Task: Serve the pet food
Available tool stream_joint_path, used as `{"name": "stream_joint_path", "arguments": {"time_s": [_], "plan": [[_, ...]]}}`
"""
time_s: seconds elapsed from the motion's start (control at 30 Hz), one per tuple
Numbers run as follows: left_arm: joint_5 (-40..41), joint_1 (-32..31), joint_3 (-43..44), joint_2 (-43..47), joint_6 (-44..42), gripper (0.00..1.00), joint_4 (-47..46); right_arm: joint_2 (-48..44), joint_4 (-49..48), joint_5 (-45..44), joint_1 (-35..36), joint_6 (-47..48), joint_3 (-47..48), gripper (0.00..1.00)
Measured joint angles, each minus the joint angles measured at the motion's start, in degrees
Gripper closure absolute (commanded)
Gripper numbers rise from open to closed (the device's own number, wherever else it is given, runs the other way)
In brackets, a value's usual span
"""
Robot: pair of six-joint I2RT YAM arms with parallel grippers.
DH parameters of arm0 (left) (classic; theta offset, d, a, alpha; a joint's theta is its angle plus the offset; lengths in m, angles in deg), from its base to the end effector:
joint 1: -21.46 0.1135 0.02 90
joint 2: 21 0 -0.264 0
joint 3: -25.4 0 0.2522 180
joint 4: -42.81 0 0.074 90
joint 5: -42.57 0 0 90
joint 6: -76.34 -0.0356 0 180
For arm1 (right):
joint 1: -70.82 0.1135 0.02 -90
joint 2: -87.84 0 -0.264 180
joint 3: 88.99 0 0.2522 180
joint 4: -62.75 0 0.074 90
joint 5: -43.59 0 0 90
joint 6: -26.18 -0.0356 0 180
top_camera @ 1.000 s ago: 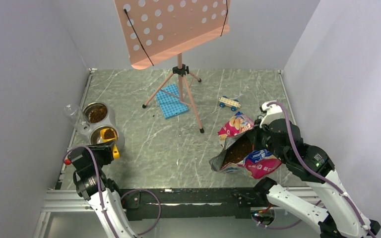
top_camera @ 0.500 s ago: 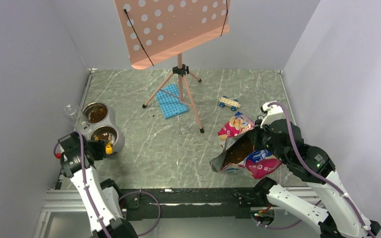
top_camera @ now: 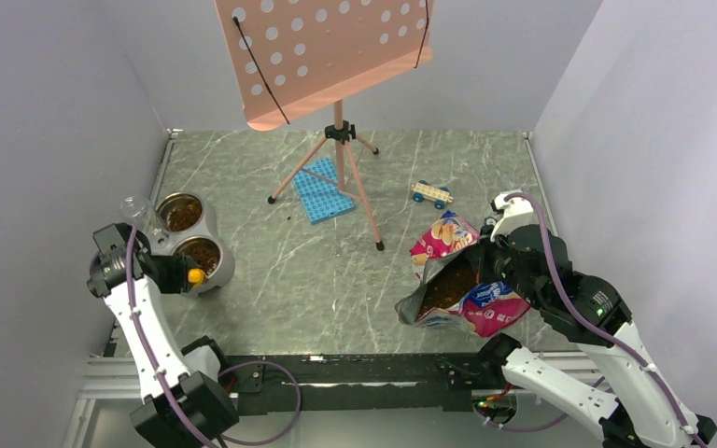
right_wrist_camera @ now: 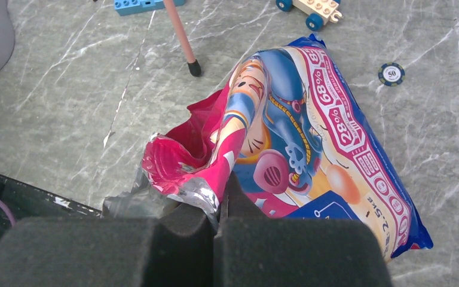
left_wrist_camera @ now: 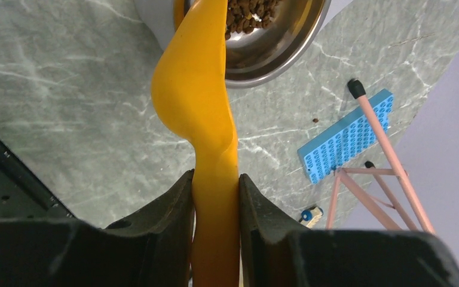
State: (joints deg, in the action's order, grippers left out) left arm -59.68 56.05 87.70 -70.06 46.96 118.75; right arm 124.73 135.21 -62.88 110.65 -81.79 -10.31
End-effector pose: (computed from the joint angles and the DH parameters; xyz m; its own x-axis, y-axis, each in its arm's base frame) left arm 0.1215 0.0746 0.2740 0.0547 -0.9967 -0.0607 -0.8703 -0.0178 -0.4922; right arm 0.0755 0.0498 0.3849 -0.5043 -0.0354 -0.8628 -0.2853 0.9499 0.1278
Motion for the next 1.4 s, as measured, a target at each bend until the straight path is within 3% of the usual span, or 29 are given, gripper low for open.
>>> {"name": "stream_joint_path", "arguments": {"time_s": [0.27,0.5,0.63,0.87,1.13,1.27,1.4], "plan": [[0.1,0.0,9.6,-6.6,-3.0,1.0,7.0,0.0,0.0,0.0,0.0,0.0,0.0,1.0],[-2.6,-0.1,9.9,-7.4,-4.0,1.0,8.2,0.0,0.0,0.0,0.0,-0.2,0.0,1.0],[-5.0,-3.6,9.8,-5.7,-4.4,1.0,7.8,0.4,-0.1,0.0,0.0,-0.2,0.0,1.0],[-7.9,-24.4,9.8,-3.0,-3.2,1.0,4.4,2.8,-0.9,-0.5,0.0,0.0,0.1,1.0],[-11.3,-50.4,2.9,3.4,3.7,1.0,-7.0,9.8,-4.2,-1.2,0.1,-0.7,1.8,1.0],[-11.2,-66.1,6.6,-2.6,4.5,1.0,-10.5,12.6,-5.5,-1.3,0.1,-0.7,2.9,1.0],[-9.0,-79.3,18.6,-14.4,3.2,1.0,-11.8,14.0,-5.6,-1.4,0.1,-0.7,3.8,1.0]]}}
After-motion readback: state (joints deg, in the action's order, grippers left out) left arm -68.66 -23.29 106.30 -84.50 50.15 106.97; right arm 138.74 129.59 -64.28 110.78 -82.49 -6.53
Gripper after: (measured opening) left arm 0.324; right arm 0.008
